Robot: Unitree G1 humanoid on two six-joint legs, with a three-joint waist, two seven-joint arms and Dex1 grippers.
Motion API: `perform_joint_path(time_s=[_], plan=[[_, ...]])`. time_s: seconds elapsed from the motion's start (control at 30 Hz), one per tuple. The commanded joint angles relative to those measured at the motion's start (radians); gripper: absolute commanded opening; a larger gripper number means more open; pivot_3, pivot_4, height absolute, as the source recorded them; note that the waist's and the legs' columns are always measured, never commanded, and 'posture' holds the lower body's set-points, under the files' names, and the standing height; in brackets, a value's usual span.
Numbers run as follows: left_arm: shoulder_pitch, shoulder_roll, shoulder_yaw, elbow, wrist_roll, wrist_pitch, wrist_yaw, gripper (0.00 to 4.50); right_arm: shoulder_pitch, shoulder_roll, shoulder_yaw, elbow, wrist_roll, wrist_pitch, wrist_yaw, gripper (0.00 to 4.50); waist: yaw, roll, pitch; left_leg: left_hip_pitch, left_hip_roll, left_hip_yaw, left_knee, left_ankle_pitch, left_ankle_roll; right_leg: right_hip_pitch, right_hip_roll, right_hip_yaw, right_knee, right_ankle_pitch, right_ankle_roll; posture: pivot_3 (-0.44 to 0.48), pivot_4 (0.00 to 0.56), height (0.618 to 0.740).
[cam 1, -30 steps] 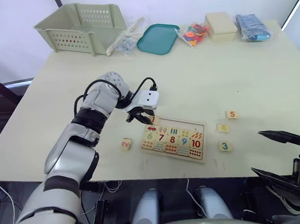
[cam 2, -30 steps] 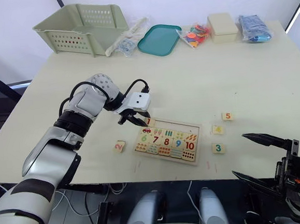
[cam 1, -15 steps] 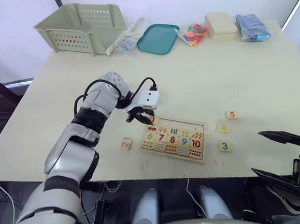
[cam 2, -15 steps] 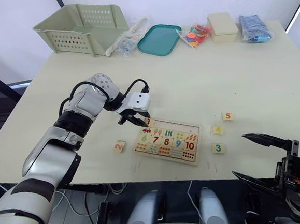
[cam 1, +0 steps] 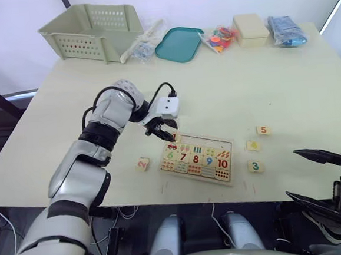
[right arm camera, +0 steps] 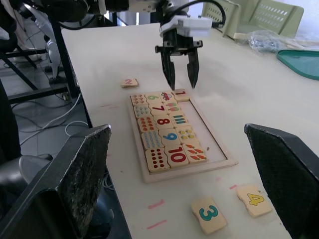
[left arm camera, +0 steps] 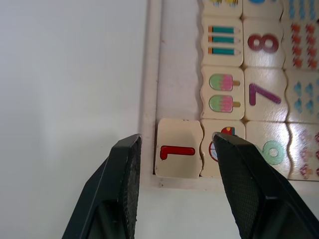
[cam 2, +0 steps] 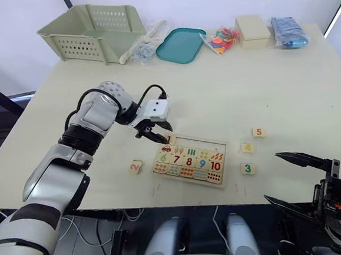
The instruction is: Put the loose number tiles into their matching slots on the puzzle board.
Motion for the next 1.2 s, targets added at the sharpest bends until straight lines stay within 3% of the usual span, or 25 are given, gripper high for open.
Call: perform_joint_path(time_s=[0.03,0.27,0.37,0.4,0.47,0.5,1.2], plan=[[-0.052,0.037,0.041,-0.004,-0.093,0.049,-0.036,2.4,0.001,0.003,-0.009,-0.02,0.016,-0.011,0.001,4.5,-0.001,0.0,0.0,0.0,0.0,0.0,0.0,0.0,0.0,0.0,0.0,0.0,0.0,0.0,0.0,0.0,0.15,0.74],[-0.006,0.045,0.111,0.042,-0.103,-0.024,-0.021,2.4,-0.009,0.005,-0.001,-0.019,0.011,-0.015,-0.004,4.5,-0.003,0.0,0.0,0.0,0.0,0.0,0.0,0.0,0.0,0.0,0.0,0.0,0.0,0.0,0.0,0.0,0.15,0.74],[0.021,0.042,0.135,0.063,-0.106,-0.055,-0.007,1.36,-0.017,0.004,0.003,-0.016,0.008,-0.014,-0.005,4.5,-0.005,0.0,0.0,0.0,0.0,0.0,0.0,0.0,0.0,0.0,0.0,0.0,0.0,0.0,0.0,0.0,0.15,0.74],[0.033,0.042,0.137,0.071,-0.102,-0.079,-0.001,1.27,-0.018,0.004,0.005,-0.014,0.007,-0.015,-0.004,4.5,-0.007,0.0,0.0,0.0,0.0,0.0,0.0,0.0,0.0,0.0,0.0,0.0,0.0,0.0,0.0,0.0,0.15,0.74],[0.054,0.038,0.146,0.075,-0.101,-0.094,0.002,0.3,-0.024,0.004,0.008,-0.009,0.005,-0.017,-0.001,4.5,-0.008,0.0,0.0,0.0,0.0,0.0,0.0,0.0,0.0,0.0,0.0,0.0,0.0,0.0,0.0,0.0,0.15,0.74],[0.061,0.038,0.147,0.075,-0.097,-0.101,0.0,0.08,-0.028,0.004,0.009,-0.006,0.004,-0.018,0.001,4.5,-0.008,0.0,0.0,0.0,0.0,0.0,0.0,0.0,0.0,0.0,0.0,-0.001,0.0,0.0,0.0,0.0,0.15,0.74],[0.082,0.019,0.131,0.137,0.022,-0.22,0.022,0.08,-0.027,0.014,0.019,-0.009,-0.008,-0.022,0.0,4.5,-0.011,0.0,0.0,0.0,0.0,0.0,0.0,0.0,0.0,0.0,0.0,-0.001,0.0,0.0,0.0,0.0,0.15,0.74]])
